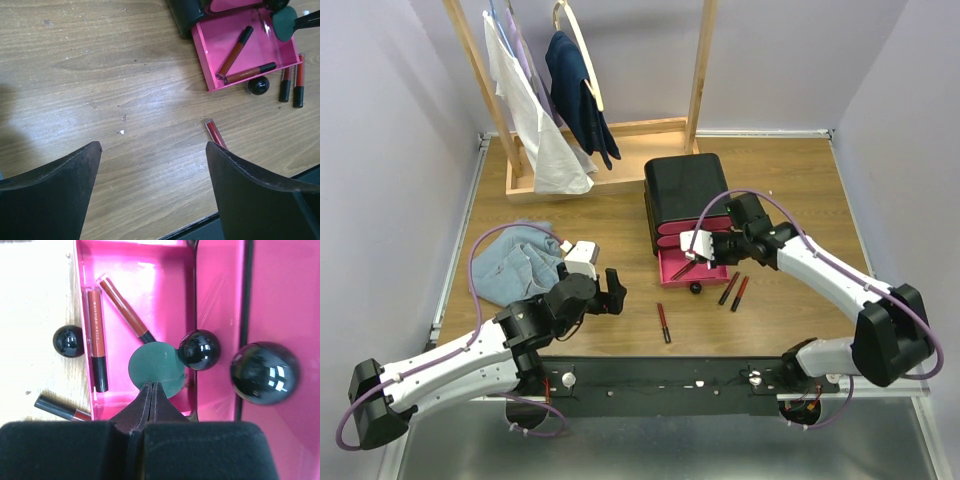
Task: Organize the makeup
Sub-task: Pick up the makeup tool from the drawer, then open the drawer in the storage box.
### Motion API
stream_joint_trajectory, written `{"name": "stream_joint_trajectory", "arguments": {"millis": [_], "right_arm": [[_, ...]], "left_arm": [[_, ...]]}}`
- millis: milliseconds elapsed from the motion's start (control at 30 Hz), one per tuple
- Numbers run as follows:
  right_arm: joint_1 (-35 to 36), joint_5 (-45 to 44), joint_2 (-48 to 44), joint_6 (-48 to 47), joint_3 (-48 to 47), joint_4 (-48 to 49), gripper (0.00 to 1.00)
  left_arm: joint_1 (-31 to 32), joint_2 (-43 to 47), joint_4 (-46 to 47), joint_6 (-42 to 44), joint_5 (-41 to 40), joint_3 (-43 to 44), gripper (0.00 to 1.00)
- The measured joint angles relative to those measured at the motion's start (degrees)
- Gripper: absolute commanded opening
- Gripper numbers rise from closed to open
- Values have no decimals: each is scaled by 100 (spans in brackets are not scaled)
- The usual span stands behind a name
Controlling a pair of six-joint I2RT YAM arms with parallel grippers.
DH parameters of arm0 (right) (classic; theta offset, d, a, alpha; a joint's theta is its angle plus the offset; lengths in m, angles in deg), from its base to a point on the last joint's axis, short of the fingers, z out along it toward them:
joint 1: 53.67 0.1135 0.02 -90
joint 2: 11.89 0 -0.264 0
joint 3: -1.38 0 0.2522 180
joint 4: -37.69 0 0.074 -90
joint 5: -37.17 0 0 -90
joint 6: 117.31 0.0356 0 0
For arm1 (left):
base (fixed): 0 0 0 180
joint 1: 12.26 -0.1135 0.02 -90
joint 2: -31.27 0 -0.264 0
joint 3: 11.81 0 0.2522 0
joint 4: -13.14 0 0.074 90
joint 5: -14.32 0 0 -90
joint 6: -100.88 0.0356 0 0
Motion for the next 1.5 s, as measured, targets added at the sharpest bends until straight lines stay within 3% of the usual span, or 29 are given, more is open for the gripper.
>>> {"name": "stream_joint_trajectory", "arguments": {"millis": [467, 700, 767, 1033, 1200, 1500], "right_arm": [[-50, 439, -964, 568, 94, -507, 0], [-739, 828, -1307, 1174, 162, -588, 1], [-1036, 973, -1427, 1408, 173, -573, 1], [-1733, 1473, -2079, 2203, 374, -496, 1], [-1969, 1637, -2312, 2516, 535, -385, 1], [-2159, 1851, -2516, 2914, 651, -181, 1]], "left_arm": [[-153, -710, 1045, 179, 566, 369, 98], [-164, -1655, 1902, 11, 1182, 831, 83], [-164, -2063, 2319, -208, 1384, 962, 78], [-120, -3355, 3724, -1574, 1655, 1257, 74], [-70, -3862, 4288, -2426, 1488, 1281, 59], [-70, -4793, 5204, -3084, 1165, 1322, 60]]}}
